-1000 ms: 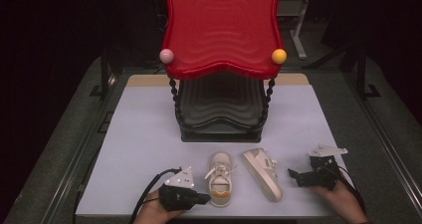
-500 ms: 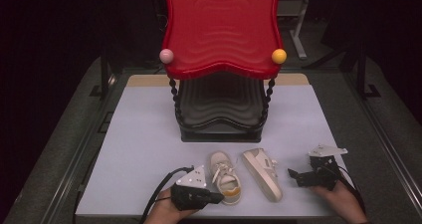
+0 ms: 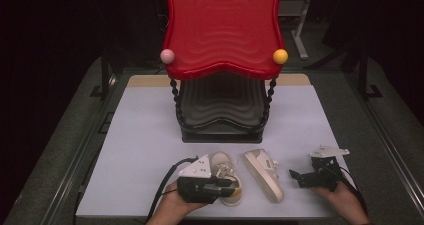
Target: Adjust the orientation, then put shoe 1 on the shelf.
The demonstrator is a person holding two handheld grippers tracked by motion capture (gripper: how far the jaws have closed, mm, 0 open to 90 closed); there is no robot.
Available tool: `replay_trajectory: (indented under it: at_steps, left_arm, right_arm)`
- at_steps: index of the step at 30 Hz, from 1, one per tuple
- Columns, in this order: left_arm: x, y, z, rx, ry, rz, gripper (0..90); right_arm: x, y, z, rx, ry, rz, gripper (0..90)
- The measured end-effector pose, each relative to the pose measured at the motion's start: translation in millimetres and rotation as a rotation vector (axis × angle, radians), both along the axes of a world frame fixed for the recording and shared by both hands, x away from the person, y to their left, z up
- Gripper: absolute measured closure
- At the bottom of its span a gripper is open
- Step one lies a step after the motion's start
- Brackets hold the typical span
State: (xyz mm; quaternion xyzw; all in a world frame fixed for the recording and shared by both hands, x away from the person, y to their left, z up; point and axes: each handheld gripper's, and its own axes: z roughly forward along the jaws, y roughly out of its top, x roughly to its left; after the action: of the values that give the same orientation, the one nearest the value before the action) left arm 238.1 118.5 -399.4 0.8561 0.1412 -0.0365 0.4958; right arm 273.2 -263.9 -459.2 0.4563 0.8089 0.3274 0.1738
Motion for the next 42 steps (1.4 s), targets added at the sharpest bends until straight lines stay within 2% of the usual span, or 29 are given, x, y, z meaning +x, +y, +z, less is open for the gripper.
replay_trajectory:
  at_steps: [5,11,16,23,28,37,40,41,42]
  left_arm:
    - [1.0,-10.9,-12.3,0.04,0.006,-0.019,69.2]
    - [1.1,-10.3,-19.1,0.055,0.017,-0.012,71.8]
    - [2.3,-10.6,-18.1,0.061,0.02,-0.023,75.0]
    - [1.3,-11.8,-14.0,0.092,-0.002,-0.037,78.2]
    - [0.2,-10.3,-5.3,0.091,-0.003,-0.048,78.1]
    - [-1.3,-6.3,15.6,0.081,-0.031,-0.049,78.1]
    - [-0.6,-8.4,27.3,0.081,-0.048,-0.058,78.0]
    - [-0.6,-8.4,27.3,0.081,-0.048,-0.058,78.0]
    - [0.2,-9.7,35.3,0.084,-0.061,-0.063,78.0]
  right_arm:
    - [-0.1,0.1,0.1,0.001,0.001,-0.001,1.2]
    - [0.0,0.0,0.1,0.0,0.002,-0.001,1.2]
    - [0.0,0.1,0.1,0.001,0.001,-0.001,1.2]
    - [0.0,0.1,0.1,0.001,0.002,-0.001,1.2]
    - [0.1,-0.1,0.1,0.0,0.001,0.0,1.2]
    - [0.1,-0.1,0.1,-0.001,0.001,0.0,1.2]
    - [0.1,-0.1,0.0,0.001,0.0,0.0,1.2]
    - [0.1,-0.1,-0.1,0.001,-0.001,0.0,1.2]
    - [0.1,-0.1,-0.1,0.001,-0.001,0.0,1.2]
